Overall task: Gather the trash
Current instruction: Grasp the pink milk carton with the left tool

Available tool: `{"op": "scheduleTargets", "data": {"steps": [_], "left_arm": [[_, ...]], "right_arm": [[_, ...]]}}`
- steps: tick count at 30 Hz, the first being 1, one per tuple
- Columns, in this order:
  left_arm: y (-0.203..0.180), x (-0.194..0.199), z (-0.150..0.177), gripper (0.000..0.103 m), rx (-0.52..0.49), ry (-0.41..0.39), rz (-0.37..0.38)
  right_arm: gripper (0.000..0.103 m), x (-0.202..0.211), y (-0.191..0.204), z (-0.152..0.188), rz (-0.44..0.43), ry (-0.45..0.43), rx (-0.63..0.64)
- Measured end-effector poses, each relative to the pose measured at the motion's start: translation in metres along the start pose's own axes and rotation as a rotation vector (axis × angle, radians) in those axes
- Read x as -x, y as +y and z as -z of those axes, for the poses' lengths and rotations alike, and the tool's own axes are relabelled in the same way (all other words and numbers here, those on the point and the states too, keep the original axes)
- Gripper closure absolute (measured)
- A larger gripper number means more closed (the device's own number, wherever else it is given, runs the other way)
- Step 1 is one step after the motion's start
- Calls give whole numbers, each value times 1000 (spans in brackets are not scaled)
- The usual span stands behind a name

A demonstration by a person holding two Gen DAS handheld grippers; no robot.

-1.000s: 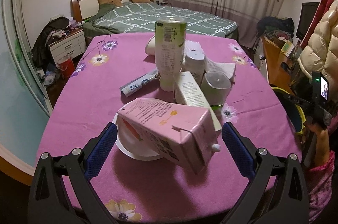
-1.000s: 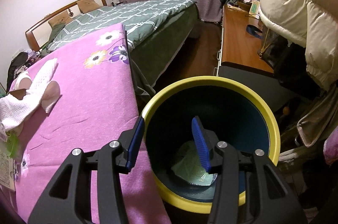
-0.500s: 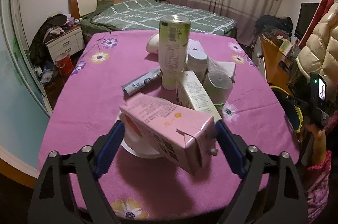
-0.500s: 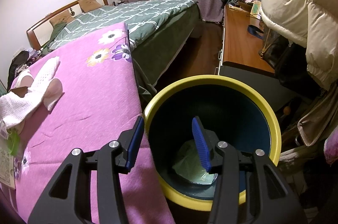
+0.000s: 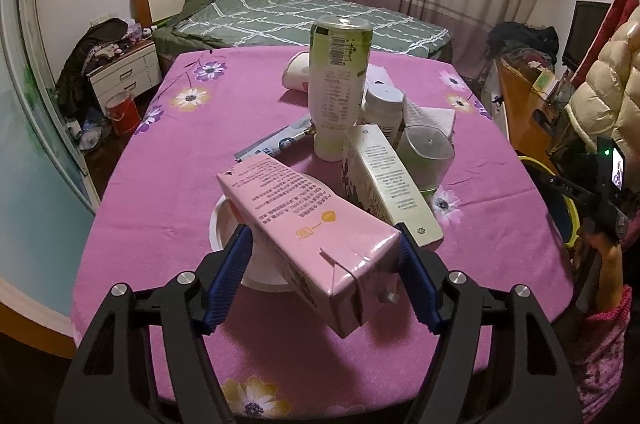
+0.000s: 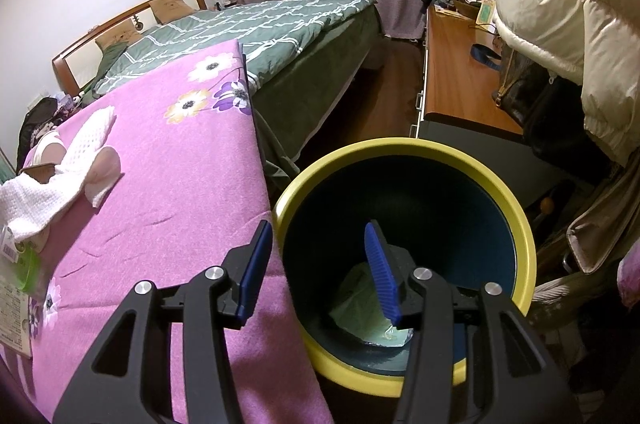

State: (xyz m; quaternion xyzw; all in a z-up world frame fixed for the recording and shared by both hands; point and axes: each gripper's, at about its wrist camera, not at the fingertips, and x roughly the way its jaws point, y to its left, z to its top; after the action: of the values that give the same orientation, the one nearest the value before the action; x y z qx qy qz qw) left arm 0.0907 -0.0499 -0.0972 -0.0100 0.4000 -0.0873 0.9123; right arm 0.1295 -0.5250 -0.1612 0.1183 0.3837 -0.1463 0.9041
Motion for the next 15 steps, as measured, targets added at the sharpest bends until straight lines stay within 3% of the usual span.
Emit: {"op": "scheduleTargets", "data": {"steps": [6,15], "left_arm": [[2,6,1,53,-15,-28,12],[6,25,-1,60,-31,-86,7]], "right_arm": [[57,0,-2,1,-2,-1,-1],[57,2,-1,2,-9,0,1]]}}
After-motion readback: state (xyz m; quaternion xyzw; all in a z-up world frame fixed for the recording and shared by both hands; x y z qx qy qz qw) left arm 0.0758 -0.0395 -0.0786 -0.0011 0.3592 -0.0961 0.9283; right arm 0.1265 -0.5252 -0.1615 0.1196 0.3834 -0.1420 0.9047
